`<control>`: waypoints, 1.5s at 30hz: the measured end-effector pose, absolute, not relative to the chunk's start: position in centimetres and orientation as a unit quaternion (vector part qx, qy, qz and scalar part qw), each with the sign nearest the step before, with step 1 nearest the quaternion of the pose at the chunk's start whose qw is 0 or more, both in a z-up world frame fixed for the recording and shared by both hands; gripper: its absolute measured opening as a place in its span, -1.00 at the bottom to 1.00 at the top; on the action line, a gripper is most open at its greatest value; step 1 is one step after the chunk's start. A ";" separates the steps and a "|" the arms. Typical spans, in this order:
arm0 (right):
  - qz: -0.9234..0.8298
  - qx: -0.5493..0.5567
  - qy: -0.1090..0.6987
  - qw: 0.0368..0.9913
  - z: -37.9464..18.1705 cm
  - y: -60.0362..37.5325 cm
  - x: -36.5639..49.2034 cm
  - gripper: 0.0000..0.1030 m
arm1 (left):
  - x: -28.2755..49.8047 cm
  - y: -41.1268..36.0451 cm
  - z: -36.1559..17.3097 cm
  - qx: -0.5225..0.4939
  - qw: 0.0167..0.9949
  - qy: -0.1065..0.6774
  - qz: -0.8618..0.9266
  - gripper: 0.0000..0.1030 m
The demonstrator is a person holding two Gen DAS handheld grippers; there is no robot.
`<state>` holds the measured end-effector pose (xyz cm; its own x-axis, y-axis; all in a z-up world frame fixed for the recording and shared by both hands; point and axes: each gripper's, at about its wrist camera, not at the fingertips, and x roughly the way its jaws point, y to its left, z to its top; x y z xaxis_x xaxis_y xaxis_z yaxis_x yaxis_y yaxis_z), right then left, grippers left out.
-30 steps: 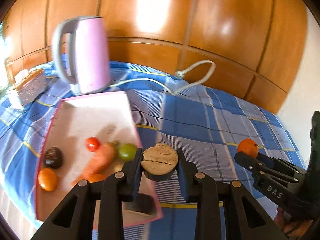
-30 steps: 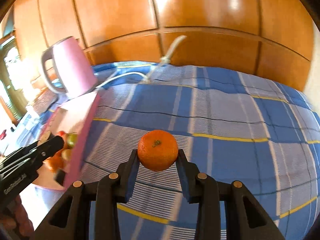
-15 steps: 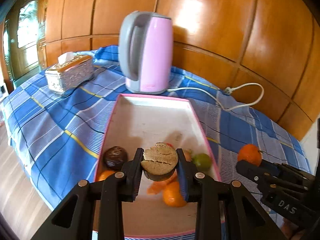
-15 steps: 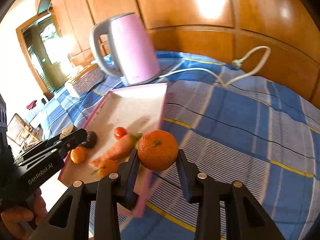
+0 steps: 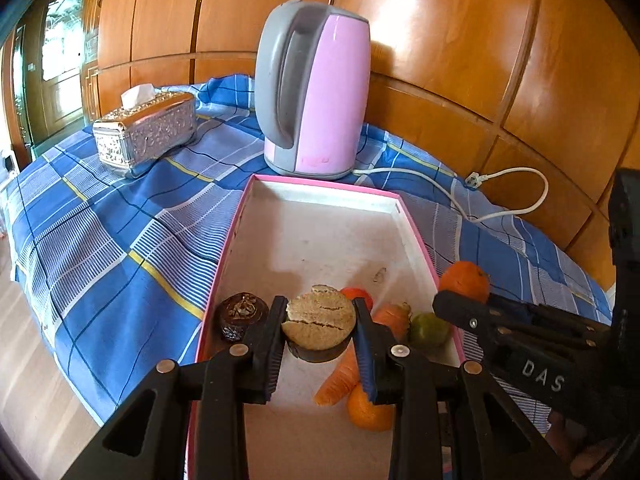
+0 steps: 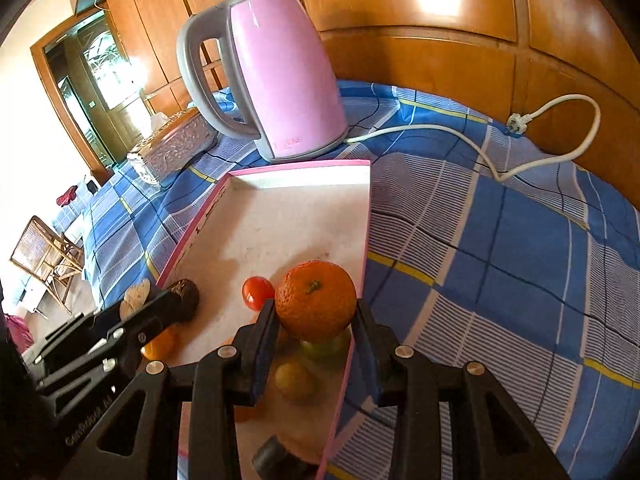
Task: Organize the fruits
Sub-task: 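Carry the eggplant piece and tangerine back over the pink tray with both tools, then open the left tool to drop the eggplant piece while the right tool releases the tangerine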
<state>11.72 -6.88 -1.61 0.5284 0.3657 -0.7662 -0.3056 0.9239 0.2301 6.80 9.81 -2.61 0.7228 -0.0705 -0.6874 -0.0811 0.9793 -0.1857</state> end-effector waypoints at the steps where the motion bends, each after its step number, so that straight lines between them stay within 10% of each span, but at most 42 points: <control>1: 0.192 0.034 0.447 0.873 -1.7 -6.8 12.0 -0.27 | 6.9 9.9 -2.7 -0.103 0.922 0.373 0.005 -0.38; 45: 0.183 0.041 0.442 0.877 -2.0 -6.1 10.4 -0.24 | 5.4 10.3 -1.9 -0.097 0.928 0.359 0.029 -0.10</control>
<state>10.41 -6.12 -1.96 0.5414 0.3581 -0.7607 -0.2849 0.9294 0.2348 5.44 10.33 -1.95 0.7411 -0.0168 -0.6712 -0.1229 0.9794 -0.1602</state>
